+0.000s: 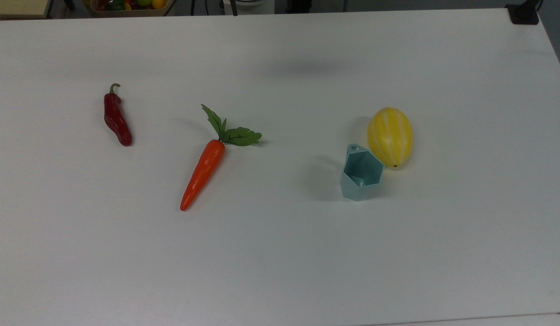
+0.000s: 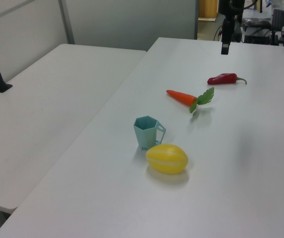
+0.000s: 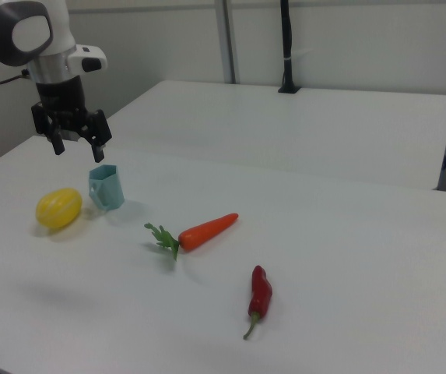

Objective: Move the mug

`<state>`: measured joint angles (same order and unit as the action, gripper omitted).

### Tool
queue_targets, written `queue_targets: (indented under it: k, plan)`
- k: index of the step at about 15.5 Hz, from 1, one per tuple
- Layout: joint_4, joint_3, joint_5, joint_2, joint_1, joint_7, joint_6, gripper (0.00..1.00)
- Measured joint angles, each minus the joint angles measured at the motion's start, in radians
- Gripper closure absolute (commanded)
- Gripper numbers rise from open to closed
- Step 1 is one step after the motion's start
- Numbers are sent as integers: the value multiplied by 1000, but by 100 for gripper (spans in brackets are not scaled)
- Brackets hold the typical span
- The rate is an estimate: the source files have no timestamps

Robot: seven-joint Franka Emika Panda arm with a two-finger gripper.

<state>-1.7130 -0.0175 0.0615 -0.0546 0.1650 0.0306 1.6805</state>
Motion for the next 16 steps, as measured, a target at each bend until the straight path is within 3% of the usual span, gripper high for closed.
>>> queue_targets:
  k: [7, 11, 16]
  plan:
    - [-6, 5, 0, 18, 8, 2, 0, 0]
    - [-6, 69, -2, 34, 11, 3, 4, 0]
    - [-3, 77, -2, 96, 13, -3, 155, 0]
